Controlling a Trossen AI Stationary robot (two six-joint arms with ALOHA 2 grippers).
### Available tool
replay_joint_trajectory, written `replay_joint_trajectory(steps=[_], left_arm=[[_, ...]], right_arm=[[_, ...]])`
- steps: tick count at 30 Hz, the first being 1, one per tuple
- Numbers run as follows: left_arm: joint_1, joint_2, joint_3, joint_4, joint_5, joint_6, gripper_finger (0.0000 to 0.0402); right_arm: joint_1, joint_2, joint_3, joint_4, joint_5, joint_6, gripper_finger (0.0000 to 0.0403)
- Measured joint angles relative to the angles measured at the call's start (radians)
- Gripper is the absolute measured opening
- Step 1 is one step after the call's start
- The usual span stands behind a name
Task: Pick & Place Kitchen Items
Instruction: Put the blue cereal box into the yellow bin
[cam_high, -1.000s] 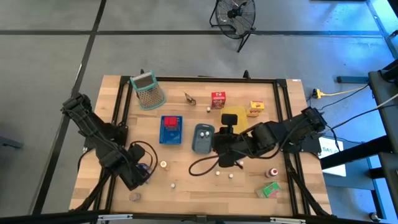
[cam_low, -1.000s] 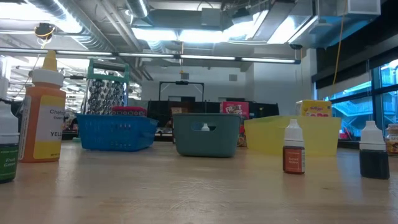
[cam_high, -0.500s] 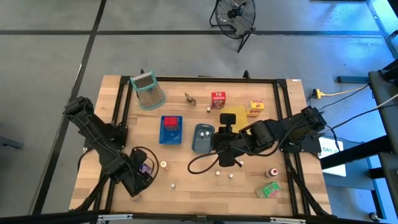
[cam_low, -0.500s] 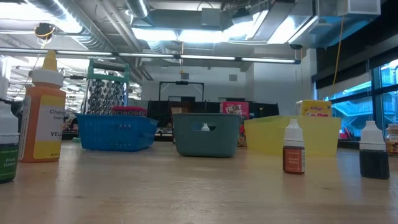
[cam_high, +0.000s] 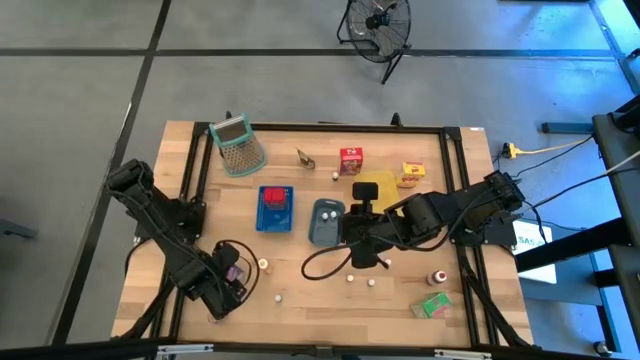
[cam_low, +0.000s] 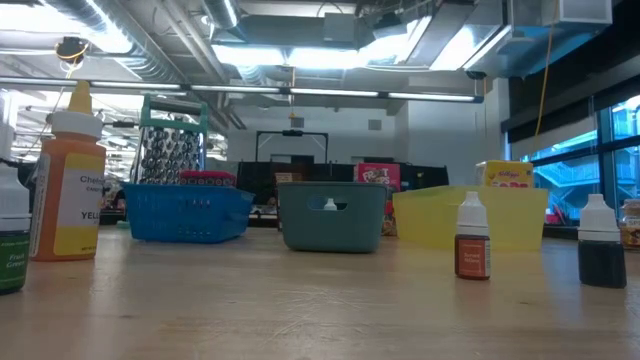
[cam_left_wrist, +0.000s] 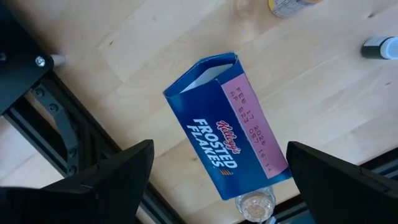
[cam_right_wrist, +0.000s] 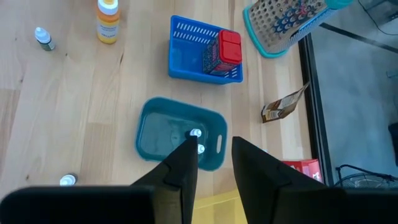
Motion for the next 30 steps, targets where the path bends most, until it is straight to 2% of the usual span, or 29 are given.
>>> replay_joint_trajectory(steps=[30], left_arm=[[0.000,0.000,0.000,0.001,-0.045,-0.028,0.0363]], right_arm=[[0.000,0.000,0.000,-0.003,0.000,0.000,0.0101]])
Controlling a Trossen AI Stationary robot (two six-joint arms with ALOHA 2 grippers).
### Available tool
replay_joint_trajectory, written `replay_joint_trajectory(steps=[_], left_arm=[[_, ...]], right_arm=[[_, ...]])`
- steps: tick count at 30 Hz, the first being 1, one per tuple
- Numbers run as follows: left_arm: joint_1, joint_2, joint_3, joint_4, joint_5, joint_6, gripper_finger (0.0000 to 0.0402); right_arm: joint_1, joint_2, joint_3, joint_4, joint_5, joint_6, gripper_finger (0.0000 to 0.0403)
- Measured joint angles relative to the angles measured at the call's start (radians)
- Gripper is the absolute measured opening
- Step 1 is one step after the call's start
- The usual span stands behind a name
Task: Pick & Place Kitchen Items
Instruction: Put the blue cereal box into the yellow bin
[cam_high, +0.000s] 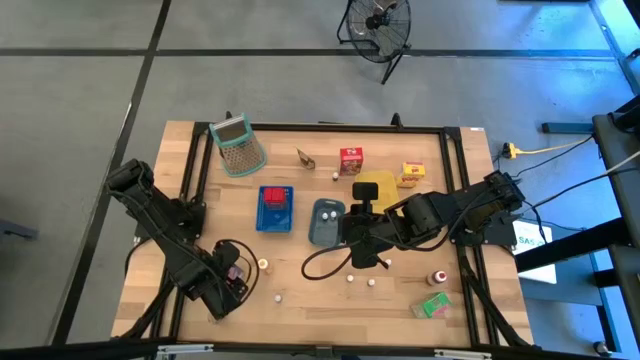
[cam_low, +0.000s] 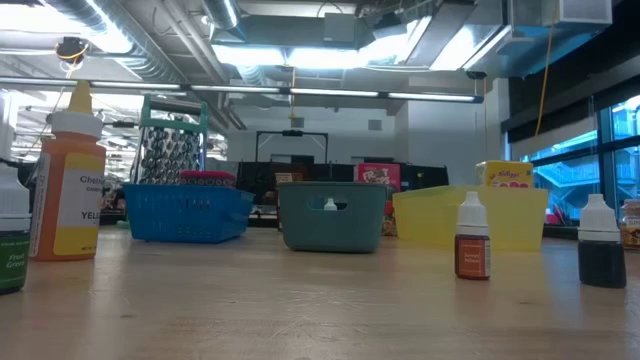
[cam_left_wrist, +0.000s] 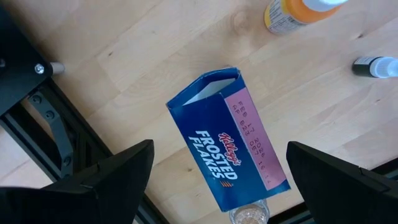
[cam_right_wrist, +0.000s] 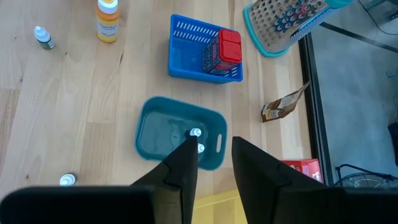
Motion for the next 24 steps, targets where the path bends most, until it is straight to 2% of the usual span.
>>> replay_joint_trajectory(steps=[24], left_arm=[[0.011,0.062,0.000,0.036,0.037,0.087,0.0356]], right_arm=[[0.000,0.000,0.000,0.001,-0.001,0.000,0.0101]])
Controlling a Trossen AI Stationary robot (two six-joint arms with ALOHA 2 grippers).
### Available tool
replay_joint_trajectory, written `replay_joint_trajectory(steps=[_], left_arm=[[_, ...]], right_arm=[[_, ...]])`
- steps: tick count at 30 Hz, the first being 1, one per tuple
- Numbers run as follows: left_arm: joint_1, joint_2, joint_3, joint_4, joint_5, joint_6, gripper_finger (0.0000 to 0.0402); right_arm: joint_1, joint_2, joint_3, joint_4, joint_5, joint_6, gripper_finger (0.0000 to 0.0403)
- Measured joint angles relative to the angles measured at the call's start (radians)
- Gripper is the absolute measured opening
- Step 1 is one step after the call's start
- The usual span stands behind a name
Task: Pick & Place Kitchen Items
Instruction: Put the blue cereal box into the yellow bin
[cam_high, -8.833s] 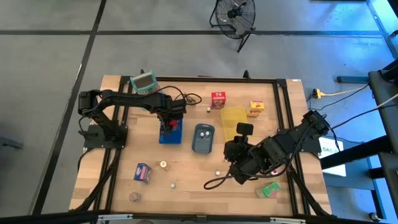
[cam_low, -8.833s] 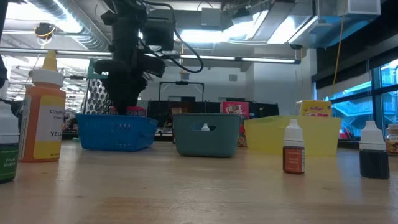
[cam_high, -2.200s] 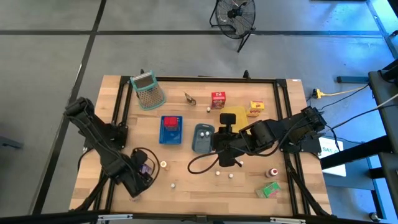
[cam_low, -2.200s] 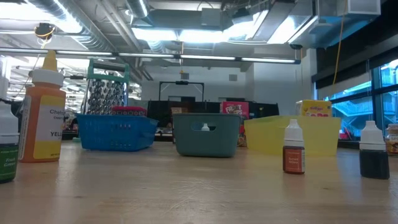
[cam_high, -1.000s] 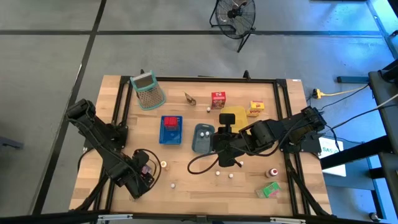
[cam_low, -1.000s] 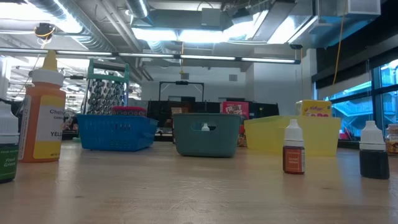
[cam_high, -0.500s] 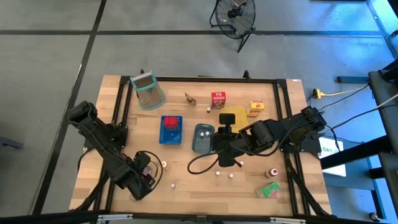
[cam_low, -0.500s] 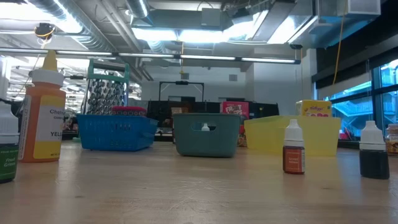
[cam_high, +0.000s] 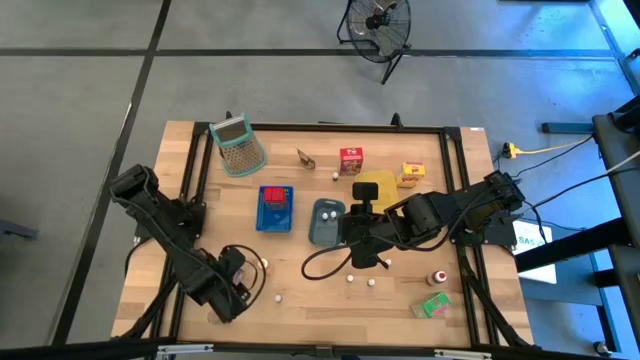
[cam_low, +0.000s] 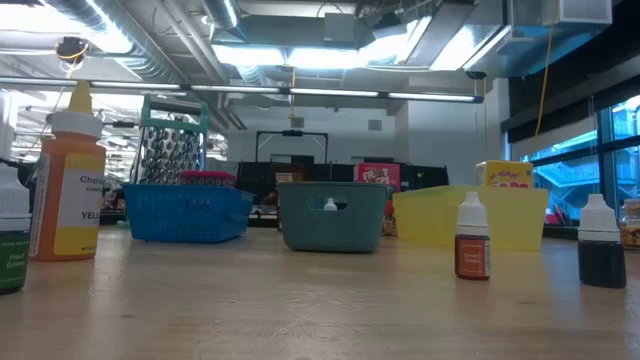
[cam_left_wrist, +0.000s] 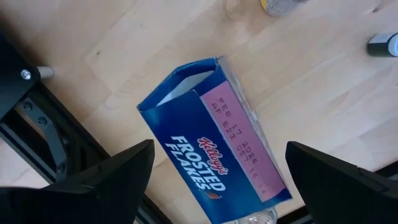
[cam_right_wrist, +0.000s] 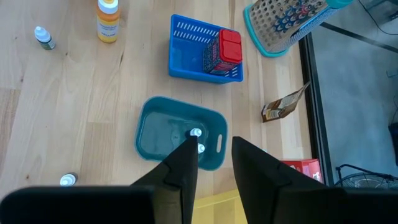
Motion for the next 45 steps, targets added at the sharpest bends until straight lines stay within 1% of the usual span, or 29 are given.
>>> replay_joint_trajectory(steps=[7,13,25,30,35,38,41,45], left_arm=[[0.000,0.000,0.000,0.002,-0.003,0.010,0.0322],[0.000,0.000,0.000,0.001,-0.037,0.027,0.0286],[0.000,0.000,0.000,-0.008,-0.037,0.058,0.0214],[0.000,0.000,0.000,-0.013,-0.036,0.064,0.0190],[0.000,-0.001,0.000,-0.014,-0.035,0.109,0.0168],[0.000,-0.010,0.000,-0.026,-0.025,0.150,0.0156],[0.000,-0.027,0.000,-0.045,-0.002,0.143,0.0144],[-0.003,-0.057,0.000,-0.050,0.002,0.131,0.0133]], right_arm=[[0.000,0.000,0.000,0.000,0.000,0.000,0.0101],[0.000,0.000,0.000,0.000,0.000,0.000,0.0101],[0.000,0.000,0.000,0.000,0.000,0.000,0.0101],[0.000,0.000,0.000,0.001,0.000,0.000,0.0101],[0.000,0.000,0.000,0.007,0.001,-0.003,0.0101],[0.000,0.000,0.000,0.044,-0.010,-0.016,0.0101],[-0.001,0.000,0.000,0.113,-0.045,-0.061,0.0101],[-0.001,0.000,0.000,0.152,-0.051,-0.098,0.0101]])
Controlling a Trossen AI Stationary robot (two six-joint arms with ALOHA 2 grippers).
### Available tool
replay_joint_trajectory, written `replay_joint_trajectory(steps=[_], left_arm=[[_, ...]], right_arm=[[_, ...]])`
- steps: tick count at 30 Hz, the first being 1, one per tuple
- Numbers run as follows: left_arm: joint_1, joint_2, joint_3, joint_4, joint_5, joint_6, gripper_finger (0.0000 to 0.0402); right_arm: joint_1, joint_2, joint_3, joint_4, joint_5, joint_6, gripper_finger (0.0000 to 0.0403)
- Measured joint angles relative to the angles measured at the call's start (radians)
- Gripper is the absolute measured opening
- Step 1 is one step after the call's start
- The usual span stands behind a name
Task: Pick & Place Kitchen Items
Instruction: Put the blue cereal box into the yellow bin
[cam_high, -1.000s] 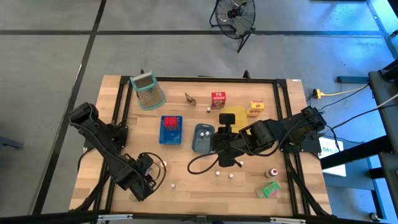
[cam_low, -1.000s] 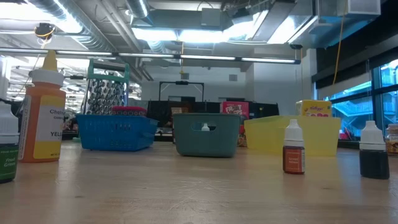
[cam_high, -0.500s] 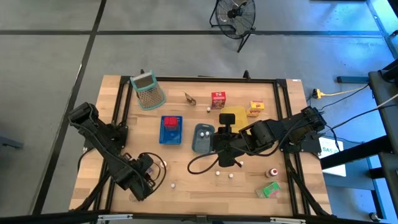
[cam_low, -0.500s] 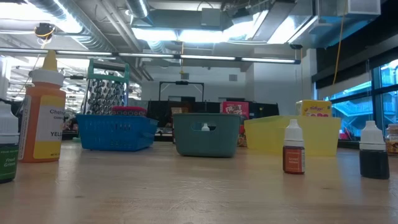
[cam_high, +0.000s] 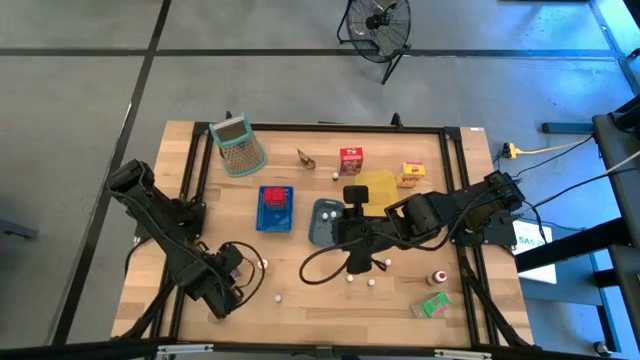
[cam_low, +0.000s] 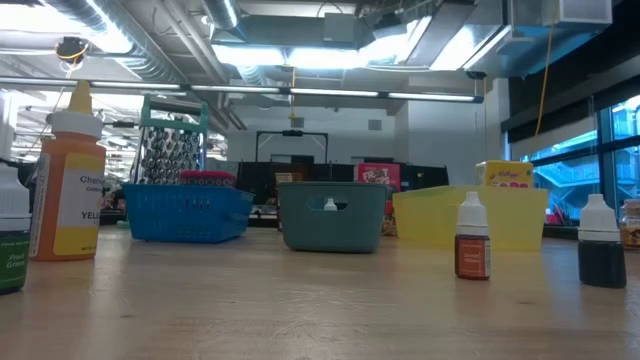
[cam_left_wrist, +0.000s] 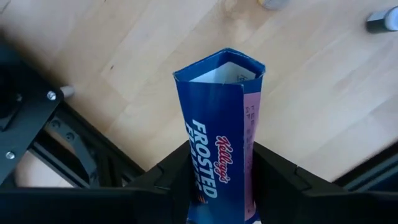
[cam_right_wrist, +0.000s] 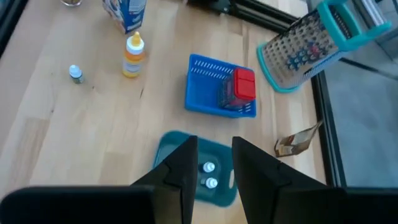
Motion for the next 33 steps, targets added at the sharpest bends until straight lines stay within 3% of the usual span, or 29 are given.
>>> replay_joint_trajectory(steps=[5,13,17,26,33], left_arm=[[0.000,-0.044,0.005,-0.011,0.012,0.020,0.0129],[0.000,-0.139,0.073,-0.150,0.005,0.009,0.0129],[0.000,-0.185,0.121,-0.202,-0.048,0.010,0.0129],[0.000,-0.275,0.156,-0.251,-0.150,0.059,0.0129],[0.000,-0.365,0.156,-0.253,-0.213,0.101,0.0129]], right_arm=[[-0.001,-0.001,-0.017,0.098,-0.001,-0.044,0.0101],[-0.008,0.000,-0.236,0.596,-0.186,-0.316,0.0101],[-0.007,0.002,-0.309,0.753,-0.196,-0.420,0.0101],[-0.017,0.000,-0.313,0.824,-0.164,-0.426,0.0108],[-0.042,0.000,-0.313,0.825,-0.117,-0.365,0.0175]])
